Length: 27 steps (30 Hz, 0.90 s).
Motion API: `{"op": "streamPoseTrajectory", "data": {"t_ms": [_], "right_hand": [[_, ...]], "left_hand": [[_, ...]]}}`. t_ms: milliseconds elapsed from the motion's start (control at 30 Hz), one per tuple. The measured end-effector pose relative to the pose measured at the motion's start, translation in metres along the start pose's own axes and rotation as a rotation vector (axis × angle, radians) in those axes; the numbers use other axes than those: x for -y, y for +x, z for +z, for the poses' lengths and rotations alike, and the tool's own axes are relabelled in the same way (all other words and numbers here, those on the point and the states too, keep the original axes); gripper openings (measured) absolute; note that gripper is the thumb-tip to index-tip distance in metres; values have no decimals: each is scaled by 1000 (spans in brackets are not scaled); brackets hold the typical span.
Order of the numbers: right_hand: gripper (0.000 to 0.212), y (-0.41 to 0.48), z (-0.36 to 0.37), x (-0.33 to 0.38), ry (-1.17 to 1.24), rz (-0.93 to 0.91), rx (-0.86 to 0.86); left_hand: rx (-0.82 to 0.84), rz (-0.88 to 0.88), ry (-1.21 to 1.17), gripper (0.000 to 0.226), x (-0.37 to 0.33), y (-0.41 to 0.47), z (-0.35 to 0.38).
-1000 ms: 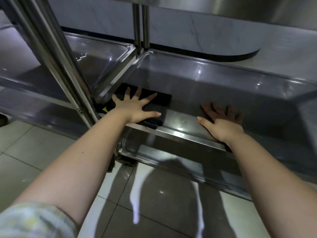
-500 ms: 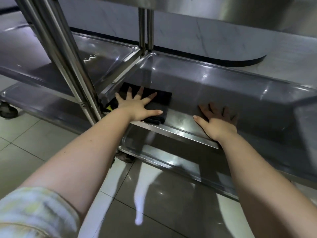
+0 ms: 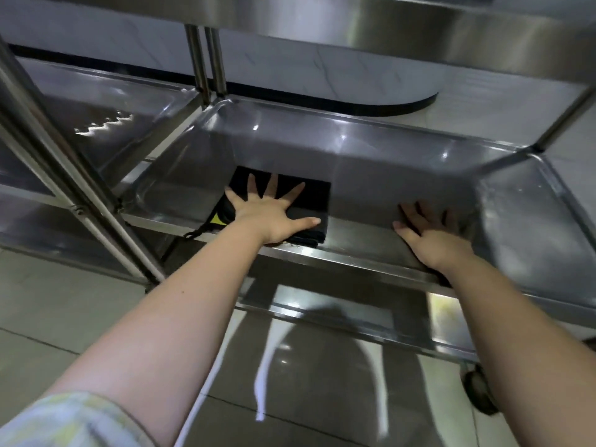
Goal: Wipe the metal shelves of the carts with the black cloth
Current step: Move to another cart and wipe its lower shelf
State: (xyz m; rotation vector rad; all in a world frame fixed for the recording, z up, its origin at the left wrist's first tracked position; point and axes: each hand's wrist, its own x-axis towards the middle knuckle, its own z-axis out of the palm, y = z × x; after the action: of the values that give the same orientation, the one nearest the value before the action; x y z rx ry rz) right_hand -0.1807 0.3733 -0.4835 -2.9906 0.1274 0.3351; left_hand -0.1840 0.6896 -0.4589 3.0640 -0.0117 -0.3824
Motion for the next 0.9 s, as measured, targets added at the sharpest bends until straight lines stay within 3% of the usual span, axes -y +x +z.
{"op": "streamPoseTrajectory", "data": {"t_ms": [100, 233, 300, 467, 567, 667, 767, 900], "right_hand": [[52, 3, -2, 4, 65, 14, -28], [41, -4, -8, -3, 511, 39, -189], [40, -6, -9, -6, 600, 35, -221], [64, 20, -13, 1, 368, -32, -94], [50, 30, -10, 27, 325, -122, -117], [40, 29, -9, 51, 260, -68, -157], [38, 14, -17, 58, 209, -18, -236], [26, -18, -33, 50, 283, -166, -423]], "left_hand": [[-14, 97, 21, 86, -74, 1, 7], [-47, 173, -11, 87, -143, -7, 18], [-74, 161, -29, 82, -150, -10, 21], [-273, 138, -41, 48, -134, 12, -3], [-234, 254, -5, 52, -114, 40, -11], [-167, 334, -29, 51, -106, 50, 2], [-318, 364, -109, 39, -106, 43, 7], [-589, 468, -152, 22, -97, 27, -4]]}}
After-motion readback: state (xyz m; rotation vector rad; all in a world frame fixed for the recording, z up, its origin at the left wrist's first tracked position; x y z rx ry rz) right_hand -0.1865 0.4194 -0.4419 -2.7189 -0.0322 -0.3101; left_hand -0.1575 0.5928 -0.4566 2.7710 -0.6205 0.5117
